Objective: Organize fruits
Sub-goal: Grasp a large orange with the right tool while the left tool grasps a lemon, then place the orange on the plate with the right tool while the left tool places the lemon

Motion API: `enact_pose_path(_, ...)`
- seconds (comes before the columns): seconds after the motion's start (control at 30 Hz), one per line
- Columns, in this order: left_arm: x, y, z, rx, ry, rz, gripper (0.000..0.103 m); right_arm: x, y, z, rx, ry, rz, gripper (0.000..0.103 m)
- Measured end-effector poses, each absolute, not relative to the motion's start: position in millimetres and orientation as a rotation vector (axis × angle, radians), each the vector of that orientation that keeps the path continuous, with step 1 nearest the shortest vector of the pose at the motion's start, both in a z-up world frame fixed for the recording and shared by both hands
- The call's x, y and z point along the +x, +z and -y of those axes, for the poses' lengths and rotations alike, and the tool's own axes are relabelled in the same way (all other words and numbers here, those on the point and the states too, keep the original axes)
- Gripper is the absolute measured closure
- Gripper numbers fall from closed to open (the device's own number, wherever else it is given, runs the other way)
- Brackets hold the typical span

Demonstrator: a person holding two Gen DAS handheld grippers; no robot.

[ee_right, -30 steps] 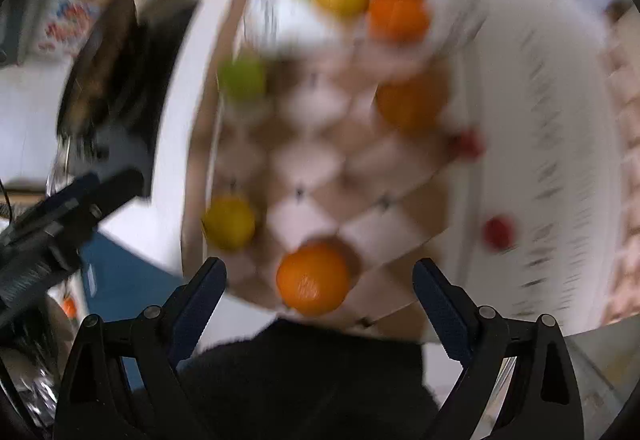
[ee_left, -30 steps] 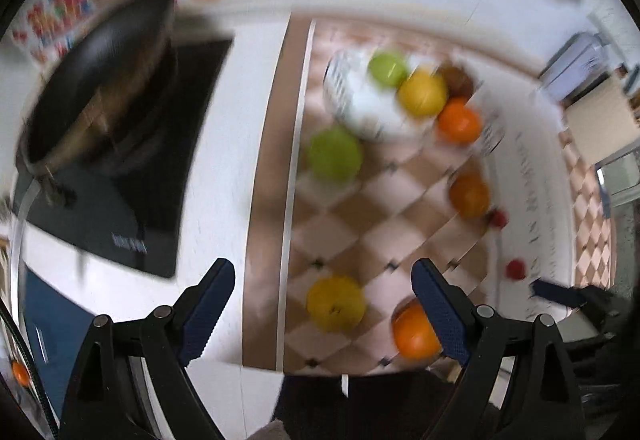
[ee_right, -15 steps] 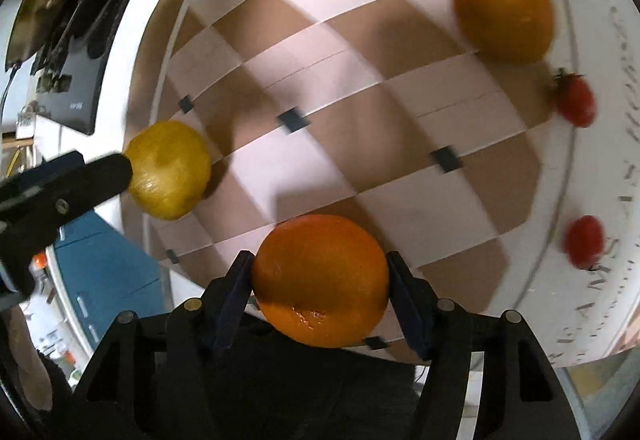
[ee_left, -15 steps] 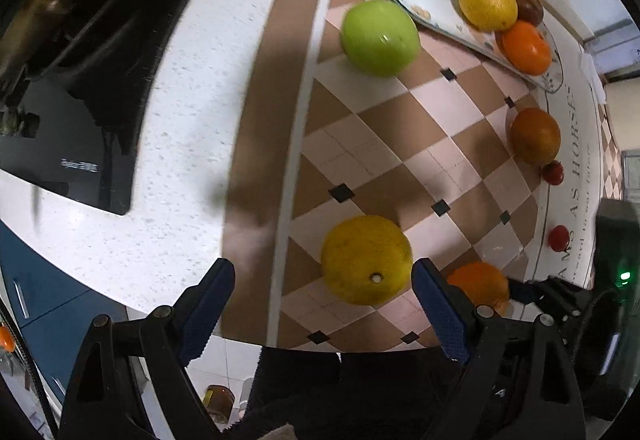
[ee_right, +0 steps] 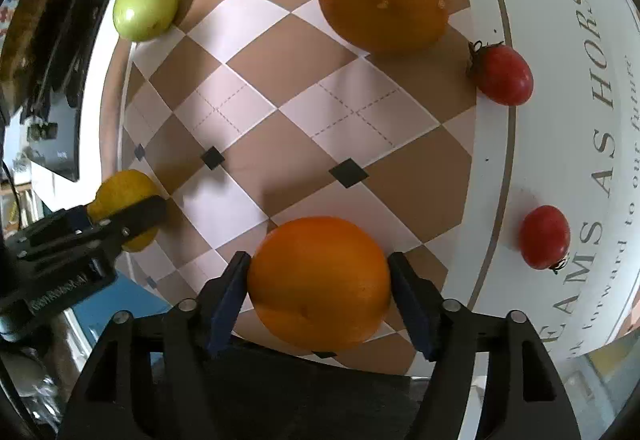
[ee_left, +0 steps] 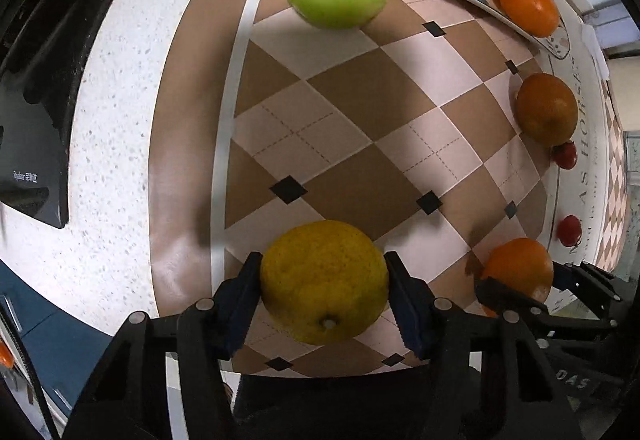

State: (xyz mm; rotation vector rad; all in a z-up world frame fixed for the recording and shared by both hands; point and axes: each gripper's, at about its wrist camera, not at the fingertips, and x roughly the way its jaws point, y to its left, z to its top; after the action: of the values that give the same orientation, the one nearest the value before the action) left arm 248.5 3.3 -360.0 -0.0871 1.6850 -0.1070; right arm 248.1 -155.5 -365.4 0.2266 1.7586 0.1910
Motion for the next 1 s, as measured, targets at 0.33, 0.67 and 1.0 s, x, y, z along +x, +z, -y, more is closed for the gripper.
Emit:
enact_pose_path(0.33, 263.7, -343.6, 13.2, -0.087, -0.123, -1.664, 0.046, 246.3, -364.0, 138.2, 0.177, 0.205, -1.741, 0.035)
enact_pose_path(0.67, 324.7, -248.3, 31.2, -0.161, -0.225, -1.481, 0.046, 301.5, -300.0, 186.9, 0.386, 0.174, -1.563, 0.035)
enact_pose_path(1.0, 442.4, -247.8, 27.4, -0.104, -0.138, -1.444, 0.046, 422.0, -274.8, 246.2, 0.411, 0.052, -1.443, 0.035)
